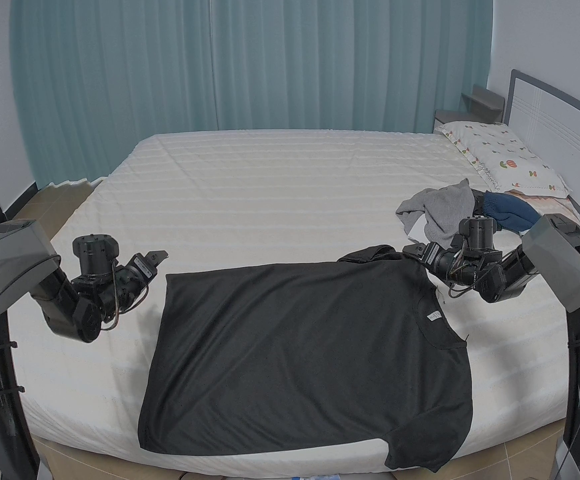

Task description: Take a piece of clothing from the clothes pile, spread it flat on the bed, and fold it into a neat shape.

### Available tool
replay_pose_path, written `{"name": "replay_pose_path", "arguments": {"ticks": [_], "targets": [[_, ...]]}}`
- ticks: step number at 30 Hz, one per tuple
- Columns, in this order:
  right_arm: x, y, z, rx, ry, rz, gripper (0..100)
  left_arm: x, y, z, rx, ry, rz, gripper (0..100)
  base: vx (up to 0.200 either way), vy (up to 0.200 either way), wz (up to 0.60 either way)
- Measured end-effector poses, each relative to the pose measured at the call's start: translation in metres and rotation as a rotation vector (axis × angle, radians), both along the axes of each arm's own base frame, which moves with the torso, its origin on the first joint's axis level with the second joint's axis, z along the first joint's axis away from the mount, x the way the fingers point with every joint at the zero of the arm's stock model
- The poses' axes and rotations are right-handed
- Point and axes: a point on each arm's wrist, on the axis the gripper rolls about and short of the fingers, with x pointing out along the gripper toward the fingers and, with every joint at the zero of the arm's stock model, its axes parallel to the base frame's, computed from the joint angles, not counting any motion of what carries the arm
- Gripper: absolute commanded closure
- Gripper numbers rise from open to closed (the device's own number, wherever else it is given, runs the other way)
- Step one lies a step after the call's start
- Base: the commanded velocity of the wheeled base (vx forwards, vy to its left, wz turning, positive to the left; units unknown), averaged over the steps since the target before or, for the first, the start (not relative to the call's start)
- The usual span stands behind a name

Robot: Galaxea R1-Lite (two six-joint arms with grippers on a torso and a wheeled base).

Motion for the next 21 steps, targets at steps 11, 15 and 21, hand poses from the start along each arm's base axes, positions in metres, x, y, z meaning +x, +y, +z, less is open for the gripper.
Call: {"name": "replay_pose_path", "arguments": {"ticks": [11,15,21], "targets": [[0.035,-0.005,-0.01,-0.046,-0.075,0.003,0,0.061,-0.005,-0.035,-0.058,0.001,-0.007,0,0.0,0.0,0.0],[0.045,-0.006,-0.019,-0.049,-0.079,0.001,0,0.069,-0.005,-0.045,-0.069,0.003,-0.003,0,0.0,0.0,0.0],[0.05,-0.004,-0.035,-0.061,-0.072,0.01,100,0.073,-0.003,-0.055,-0.072,0.011,0.003,0,0.0,0.0,0.0]]}}
